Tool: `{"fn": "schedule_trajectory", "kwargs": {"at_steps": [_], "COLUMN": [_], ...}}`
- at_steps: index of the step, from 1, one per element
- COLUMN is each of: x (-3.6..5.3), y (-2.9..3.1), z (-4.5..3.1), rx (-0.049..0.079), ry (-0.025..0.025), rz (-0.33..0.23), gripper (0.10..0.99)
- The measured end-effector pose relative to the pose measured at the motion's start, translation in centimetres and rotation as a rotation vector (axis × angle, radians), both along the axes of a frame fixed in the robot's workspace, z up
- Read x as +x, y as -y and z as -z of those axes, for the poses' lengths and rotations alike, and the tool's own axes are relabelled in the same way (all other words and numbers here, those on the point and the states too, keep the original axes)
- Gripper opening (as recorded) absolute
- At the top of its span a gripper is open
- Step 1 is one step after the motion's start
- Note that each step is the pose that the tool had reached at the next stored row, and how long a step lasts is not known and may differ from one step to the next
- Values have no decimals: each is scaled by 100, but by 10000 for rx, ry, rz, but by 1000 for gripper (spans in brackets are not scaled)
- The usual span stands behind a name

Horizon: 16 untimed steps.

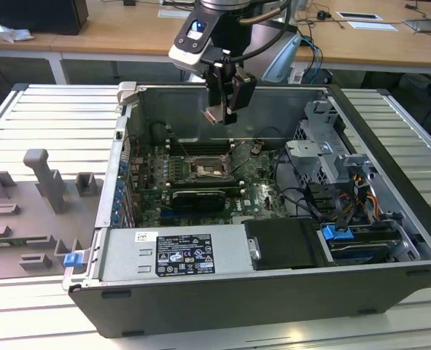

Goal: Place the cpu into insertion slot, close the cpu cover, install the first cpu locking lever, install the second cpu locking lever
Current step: 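Place the cpu into insertion slot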

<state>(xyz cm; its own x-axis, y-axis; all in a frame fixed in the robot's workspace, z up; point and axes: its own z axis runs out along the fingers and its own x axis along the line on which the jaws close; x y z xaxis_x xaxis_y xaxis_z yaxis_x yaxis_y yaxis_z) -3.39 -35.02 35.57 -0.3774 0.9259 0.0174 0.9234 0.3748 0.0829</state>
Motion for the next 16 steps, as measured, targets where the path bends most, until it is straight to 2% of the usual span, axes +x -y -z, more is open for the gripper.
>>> {"fn": "schedule_trajectory", "kwargs": {"at_steps": [2,5,7,16], "x": [0,0,0,0], "y": [0,0,0,0], "z": [3,22,41,93], "rx": [0,-35,-44,-88], "ry": [1,0,-5,-52], "rz": [80,852,1176,1885], "gripper": [541,541,541,541]}}
